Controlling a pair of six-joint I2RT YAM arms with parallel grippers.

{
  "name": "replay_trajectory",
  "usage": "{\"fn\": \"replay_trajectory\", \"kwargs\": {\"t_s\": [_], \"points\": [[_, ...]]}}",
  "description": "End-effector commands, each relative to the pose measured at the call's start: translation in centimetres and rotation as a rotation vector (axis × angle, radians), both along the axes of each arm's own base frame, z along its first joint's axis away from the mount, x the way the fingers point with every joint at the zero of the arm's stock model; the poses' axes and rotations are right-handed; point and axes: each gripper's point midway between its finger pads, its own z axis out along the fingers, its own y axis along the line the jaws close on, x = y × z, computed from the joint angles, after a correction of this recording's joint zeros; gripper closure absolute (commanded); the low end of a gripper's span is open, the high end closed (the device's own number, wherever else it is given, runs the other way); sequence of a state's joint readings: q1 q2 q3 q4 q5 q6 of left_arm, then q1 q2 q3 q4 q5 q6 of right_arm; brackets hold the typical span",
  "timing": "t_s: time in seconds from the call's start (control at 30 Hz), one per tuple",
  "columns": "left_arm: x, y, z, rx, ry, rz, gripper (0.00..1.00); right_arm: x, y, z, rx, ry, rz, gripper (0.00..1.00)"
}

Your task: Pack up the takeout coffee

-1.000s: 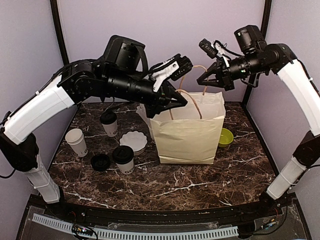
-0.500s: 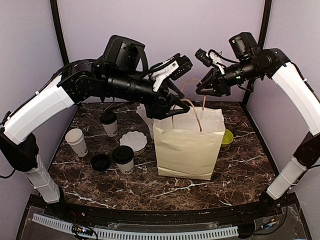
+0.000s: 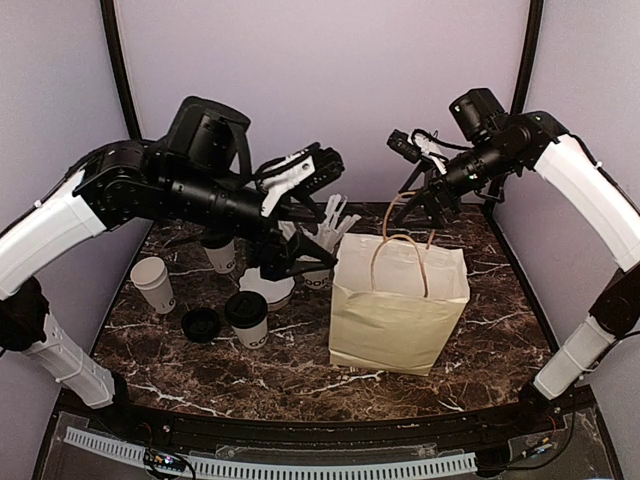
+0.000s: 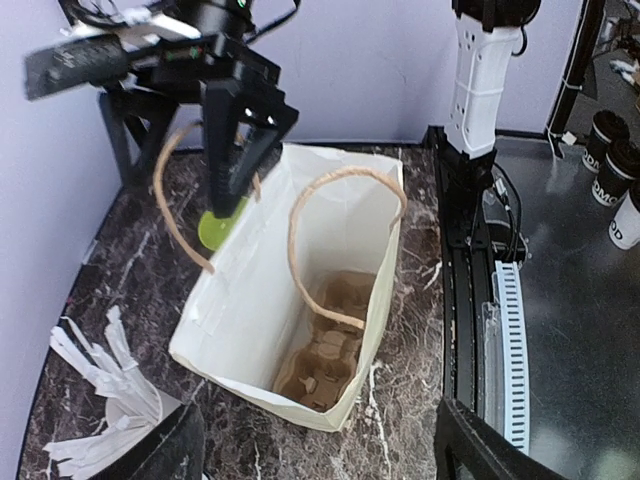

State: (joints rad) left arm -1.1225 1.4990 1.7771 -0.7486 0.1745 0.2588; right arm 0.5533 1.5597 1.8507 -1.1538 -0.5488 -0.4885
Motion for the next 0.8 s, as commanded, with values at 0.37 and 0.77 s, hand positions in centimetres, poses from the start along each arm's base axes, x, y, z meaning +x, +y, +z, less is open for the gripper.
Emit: {"fn": "replay_trajectory", "kwargs": {"t_s": [0.37, 0.77], "points": [[4.9, 5.0, 2.5, -0.025, -0.089, 0.379, 0.18, -2.3, -2.2, 1.5, -0.019, -0.022, -0.016, 0.34], [8.1, 8.6, -1.3, 0.096, 0.008, 0.588, 0.18, 1.5, -0.7, 2.3, -0.026, -0.079, -0.035, 1.0]]}}
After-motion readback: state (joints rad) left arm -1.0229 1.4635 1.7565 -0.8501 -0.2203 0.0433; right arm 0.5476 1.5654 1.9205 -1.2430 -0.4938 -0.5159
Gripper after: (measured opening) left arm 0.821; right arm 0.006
